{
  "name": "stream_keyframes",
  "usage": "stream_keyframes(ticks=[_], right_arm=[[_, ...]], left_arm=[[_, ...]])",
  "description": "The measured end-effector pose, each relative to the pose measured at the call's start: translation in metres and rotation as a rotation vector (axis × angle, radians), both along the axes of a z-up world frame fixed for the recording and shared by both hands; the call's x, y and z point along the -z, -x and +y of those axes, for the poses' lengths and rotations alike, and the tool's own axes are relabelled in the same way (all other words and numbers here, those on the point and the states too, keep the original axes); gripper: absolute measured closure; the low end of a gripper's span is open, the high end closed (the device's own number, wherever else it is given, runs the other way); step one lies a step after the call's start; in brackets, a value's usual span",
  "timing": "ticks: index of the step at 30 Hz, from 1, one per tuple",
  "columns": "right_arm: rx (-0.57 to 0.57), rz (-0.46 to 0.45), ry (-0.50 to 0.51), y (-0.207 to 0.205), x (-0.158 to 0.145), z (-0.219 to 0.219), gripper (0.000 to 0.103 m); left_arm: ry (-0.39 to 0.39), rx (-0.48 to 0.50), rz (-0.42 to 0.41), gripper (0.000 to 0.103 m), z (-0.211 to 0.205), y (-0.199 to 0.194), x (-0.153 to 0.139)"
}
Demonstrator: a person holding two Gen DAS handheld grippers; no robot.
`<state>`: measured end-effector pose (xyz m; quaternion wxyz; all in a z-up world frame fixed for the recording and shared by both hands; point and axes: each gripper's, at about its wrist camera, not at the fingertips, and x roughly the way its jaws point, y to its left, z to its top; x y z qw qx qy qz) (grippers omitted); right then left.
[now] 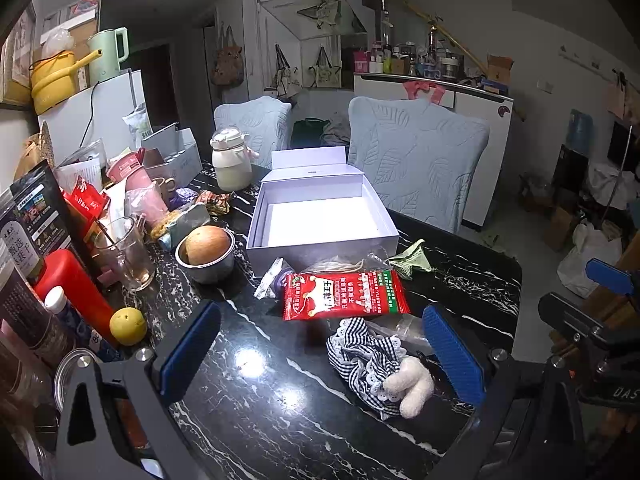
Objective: Organize soft objects
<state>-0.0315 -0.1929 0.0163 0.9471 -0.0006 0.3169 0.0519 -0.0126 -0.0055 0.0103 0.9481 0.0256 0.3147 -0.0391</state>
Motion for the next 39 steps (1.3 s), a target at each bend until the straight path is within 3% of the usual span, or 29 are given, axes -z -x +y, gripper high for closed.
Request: stream_keyframes(ticks=[39], right_arm=[[-0.023, 0.030, -0.020, -0.012, 0.012, -0.004, 0.000]], left_arm=[[0.002, 0.020, 0.040, 0.000, -0.005, -0.003, 0.008]])
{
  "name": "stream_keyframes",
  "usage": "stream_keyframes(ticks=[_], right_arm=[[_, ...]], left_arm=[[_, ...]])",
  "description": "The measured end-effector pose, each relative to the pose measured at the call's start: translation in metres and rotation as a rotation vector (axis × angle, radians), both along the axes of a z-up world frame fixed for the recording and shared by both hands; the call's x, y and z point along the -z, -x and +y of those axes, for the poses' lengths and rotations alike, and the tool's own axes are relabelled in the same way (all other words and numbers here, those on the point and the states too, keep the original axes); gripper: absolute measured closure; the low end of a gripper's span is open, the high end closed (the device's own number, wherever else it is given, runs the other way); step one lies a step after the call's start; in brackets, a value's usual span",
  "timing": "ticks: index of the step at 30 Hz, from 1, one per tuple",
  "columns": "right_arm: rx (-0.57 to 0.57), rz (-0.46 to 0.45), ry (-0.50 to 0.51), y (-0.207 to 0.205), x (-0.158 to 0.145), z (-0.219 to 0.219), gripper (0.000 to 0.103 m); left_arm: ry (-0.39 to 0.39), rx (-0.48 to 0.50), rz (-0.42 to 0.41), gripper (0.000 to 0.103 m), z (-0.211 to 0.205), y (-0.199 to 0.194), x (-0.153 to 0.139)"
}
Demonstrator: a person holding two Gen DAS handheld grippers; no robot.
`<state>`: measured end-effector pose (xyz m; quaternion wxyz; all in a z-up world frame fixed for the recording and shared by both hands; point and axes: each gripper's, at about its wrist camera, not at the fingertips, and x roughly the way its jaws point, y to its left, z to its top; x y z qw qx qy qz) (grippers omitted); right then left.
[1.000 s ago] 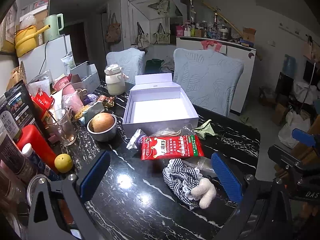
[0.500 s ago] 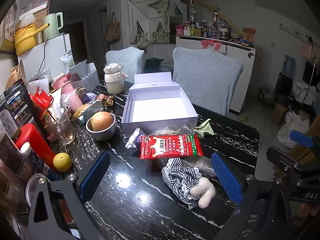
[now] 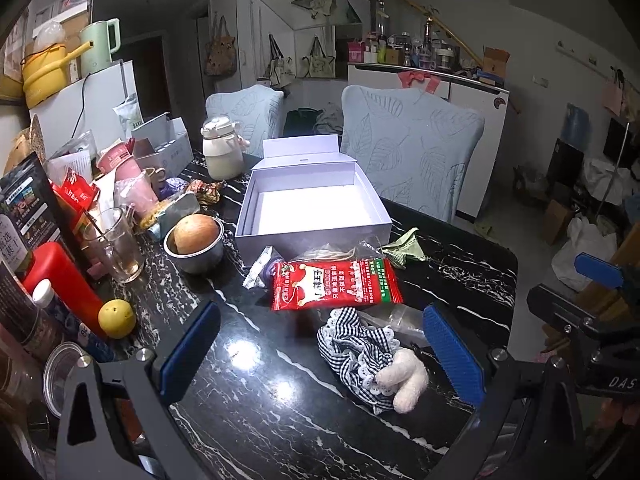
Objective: Organize soft objects
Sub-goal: 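Grasp the gingham cloth with plush toy with the left gripper while the right gripper approaches the clear plastic bag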
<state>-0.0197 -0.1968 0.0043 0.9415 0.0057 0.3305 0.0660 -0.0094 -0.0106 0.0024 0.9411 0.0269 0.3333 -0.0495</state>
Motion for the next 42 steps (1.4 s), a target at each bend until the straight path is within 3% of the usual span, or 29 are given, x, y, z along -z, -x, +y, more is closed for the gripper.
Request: stream_keyframes(ticks=[17, 25, 35, 42], right_arm=[[-0.061, 0.064, -0.032, -0.017, 0.032, -0.011, 0.000], [-0.076, 0.096, -0.029, -0.030, 0.047, -0.019, 0.000], [-0.076, 0.139, -0.033, -0.045, 0.064, -0.029, 0.000], [-0.112, 0.164, -0.032, -0.051, 0.071, -0.029, 0.000]], left_arm=[[0.020, 0.043, 0.052, 0.000, -0.012, -0.016, 0.028], [0.061, 0.070, 0.130, 0.000, -0.024, -0.029, 0.055], [0.010, 0.049, 0.234, 0.000, -0.033, -0.052, 0.096], [0.039, 0.056, 0.304, 0.002, -0.026, -0.068, 0.117]])
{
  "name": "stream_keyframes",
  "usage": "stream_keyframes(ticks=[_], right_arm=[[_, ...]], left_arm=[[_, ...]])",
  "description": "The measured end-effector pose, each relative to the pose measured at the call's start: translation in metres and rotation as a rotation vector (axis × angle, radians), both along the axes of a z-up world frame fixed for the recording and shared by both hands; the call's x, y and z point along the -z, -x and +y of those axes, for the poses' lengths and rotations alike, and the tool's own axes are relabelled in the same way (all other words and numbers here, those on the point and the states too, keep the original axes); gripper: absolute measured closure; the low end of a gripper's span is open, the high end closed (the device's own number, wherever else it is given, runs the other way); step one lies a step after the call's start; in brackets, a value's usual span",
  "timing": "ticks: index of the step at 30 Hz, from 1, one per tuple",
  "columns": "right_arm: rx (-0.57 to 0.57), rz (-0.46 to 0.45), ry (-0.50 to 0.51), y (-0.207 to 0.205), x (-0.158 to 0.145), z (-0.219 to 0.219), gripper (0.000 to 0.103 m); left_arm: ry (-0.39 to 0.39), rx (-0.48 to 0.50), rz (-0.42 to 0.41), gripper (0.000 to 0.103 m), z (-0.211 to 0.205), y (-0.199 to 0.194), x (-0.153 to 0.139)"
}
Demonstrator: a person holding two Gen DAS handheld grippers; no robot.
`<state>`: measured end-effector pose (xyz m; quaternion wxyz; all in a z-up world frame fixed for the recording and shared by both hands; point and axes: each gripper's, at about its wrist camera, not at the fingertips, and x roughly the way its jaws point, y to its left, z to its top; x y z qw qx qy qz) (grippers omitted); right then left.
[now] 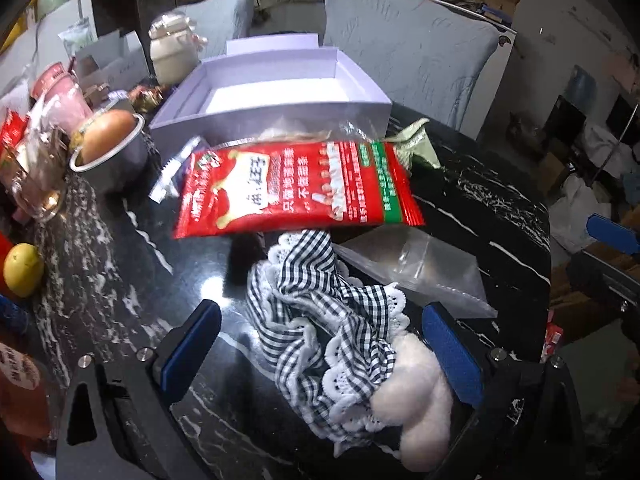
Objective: Organize soft objects
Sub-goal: 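Grasp the gingham cloth with plush toy with the left gripper while the right gripper approaches the clear plastic bag, then grasp the clear plastic bag with the right gripper and lift it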
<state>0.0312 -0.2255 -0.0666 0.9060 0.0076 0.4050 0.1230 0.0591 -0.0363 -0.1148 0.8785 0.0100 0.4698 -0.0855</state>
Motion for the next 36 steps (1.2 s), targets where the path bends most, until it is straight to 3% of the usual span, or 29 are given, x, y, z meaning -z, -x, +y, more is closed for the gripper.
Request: stream_keyframes(ticks=[2, 4, 12, 30, 36], right_arm=[[-0.015, 0.008, -0.002, -0.002, 0.002, 0.002, 0.000], [-0.031, 0.017, 0.000, -0.004, 0.005, 0.005, 0.000], [-0.088, 0.070, -0.057, -0.014, 0.018, 0.013, 0.000], [-0.312, 0.100, -0.034, -0.046, 0.044, 0.060, 0.000], [-0.359, 0.080, 0.025, -0.055, 0.052, 0.072, 0.000]], left_arm=[[0.007, 0.015, 0.028, 0.006, 0.000, -0.003, 0.007], [0.035, 0.029, 0.061, 0.022, 0.000, -0.006, 0.016], [0.074, 0.039, 0.018, 0.047, 0.008, 0.004, 0.011], [0.129, -0.082, 0.004, 0.048, 0.050, 0.046, -0.017], [0.137, -0.083, 0.001, 0.048, 0.050, 0.048, -0.021]])
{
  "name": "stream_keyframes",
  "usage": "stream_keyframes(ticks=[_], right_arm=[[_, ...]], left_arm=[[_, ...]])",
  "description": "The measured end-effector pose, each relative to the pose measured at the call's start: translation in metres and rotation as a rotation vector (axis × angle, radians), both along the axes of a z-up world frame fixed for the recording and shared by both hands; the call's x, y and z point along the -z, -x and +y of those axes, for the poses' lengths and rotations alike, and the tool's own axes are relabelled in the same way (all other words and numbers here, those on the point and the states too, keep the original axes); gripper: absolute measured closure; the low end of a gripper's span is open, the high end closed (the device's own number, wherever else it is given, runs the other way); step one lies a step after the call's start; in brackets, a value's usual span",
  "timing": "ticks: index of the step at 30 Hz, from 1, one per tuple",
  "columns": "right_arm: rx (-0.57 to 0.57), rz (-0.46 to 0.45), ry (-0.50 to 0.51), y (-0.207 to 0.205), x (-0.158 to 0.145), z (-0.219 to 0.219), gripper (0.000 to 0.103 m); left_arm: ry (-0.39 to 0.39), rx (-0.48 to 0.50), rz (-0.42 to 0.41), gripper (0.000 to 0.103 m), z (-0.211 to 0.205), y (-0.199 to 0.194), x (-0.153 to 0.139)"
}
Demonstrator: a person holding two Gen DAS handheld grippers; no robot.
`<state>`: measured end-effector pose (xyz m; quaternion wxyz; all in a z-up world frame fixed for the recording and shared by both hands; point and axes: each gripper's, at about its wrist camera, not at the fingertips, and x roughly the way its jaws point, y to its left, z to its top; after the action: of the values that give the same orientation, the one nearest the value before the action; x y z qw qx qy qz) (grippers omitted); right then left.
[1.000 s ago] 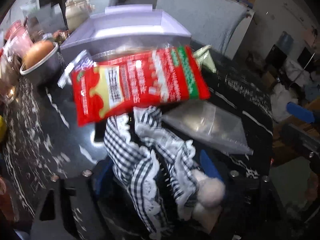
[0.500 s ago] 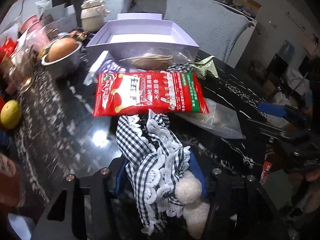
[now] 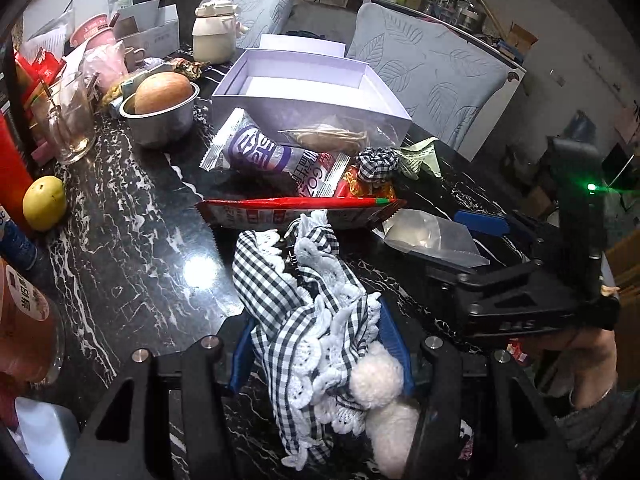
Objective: Organize soft objects
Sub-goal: 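Grasp the clear plastic bag with the right gripper and lift it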
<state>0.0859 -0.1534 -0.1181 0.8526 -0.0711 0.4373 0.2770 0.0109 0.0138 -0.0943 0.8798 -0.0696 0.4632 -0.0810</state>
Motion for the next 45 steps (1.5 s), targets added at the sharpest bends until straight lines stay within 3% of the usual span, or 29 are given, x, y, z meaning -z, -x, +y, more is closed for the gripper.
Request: stream_keyframes(ticks=[3, 6, 14, 27, 45], right_arm=[[-0.021, 0.003, 0.023, -0.004, 0.005, 0.001, 0.007], [-0.025, 0.014, 0.047, -0.006, 0.011, 0.004, 0.021], [-0.007, -0.022, 0.047, 0.001, 0.009, -0.002, 0.069], [-0.003, -0.011, -0.060, 0.036, 0.001, -0.024, 0.071], [0.027, -0.050, -0.117, 0.088, -0.032, -0.054, 0.071]], left_arm=[[0.002, -0.002, 0.004, 0.048, 0.000, 0.000, 0.002], [0.000, -0.012, 0.015, 0.048, 0.001, 0.000, 0.005], [-0.009, -0.052, 0.024, 0.048, 0.001, 0.004, 0.009], [0.013, -0.071, 0.026, 0.048, -0.018, 0.025, 0.008], [-0.009, -0.004, -0.110, 0.048, -0.057, 0.042, -0.029]])
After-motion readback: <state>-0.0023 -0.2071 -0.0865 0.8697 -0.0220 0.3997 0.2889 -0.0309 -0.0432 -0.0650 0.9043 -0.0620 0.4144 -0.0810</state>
